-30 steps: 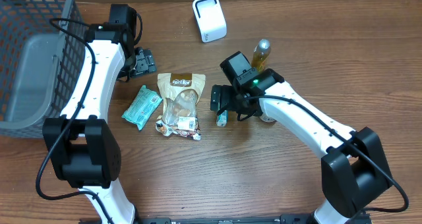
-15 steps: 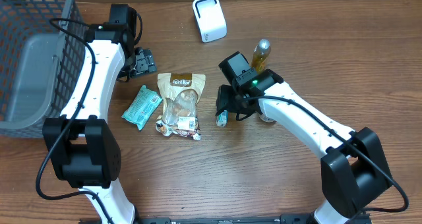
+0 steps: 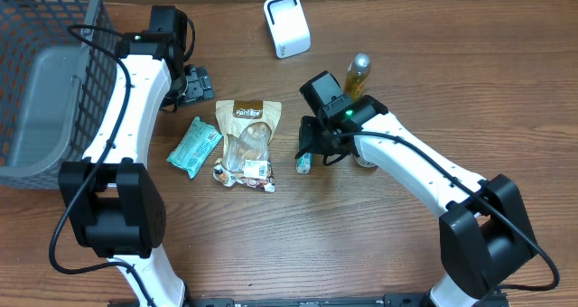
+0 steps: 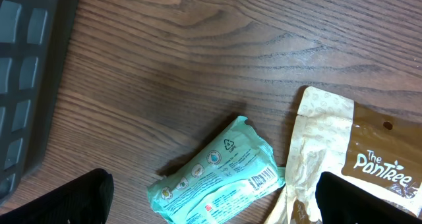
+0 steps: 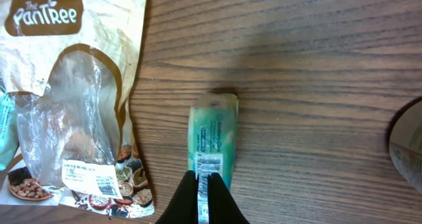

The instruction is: Scan the item barcode

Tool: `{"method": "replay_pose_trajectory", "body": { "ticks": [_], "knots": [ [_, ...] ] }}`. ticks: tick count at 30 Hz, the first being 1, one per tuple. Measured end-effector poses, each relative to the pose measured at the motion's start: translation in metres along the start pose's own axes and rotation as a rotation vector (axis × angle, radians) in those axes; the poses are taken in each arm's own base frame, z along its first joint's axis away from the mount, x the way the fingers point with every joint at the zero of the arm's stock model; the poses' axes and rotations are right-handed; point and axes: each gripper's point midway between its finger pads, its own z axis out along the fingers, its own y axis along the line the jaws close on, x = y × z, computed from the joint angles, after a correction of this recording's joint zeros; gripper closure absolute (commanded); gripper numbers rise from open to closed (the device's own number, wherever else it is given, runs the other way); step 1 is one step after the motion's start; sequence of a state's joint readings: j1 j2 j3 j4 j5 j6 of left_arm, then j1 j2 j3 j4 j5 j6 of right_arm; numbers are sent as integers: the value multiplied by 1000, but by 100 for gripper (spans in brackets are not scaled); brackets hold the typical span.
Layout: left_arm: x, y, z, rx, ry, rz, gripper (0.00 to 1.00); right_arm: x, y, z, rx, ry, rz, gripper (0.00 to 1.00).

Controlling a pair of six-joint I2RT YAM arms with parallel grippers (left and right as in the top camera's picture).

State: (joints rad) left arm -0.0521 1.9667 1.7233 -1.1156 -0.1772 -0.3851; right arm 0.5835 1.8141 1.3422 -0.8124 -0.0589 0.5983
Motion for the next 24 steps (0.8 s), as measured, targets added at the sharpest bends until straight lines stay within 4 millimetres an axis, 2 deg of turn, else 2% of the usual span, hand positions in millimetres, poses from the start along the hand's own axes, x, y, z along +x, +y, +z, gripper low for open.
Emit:
{"method": "replay_pose_trajectory", "body": {
  "ticks": [24],
  "knots": [
    [0,0,0,0,0,0,0,-2,1,0,-6,-8,0,96]
  ]
}}
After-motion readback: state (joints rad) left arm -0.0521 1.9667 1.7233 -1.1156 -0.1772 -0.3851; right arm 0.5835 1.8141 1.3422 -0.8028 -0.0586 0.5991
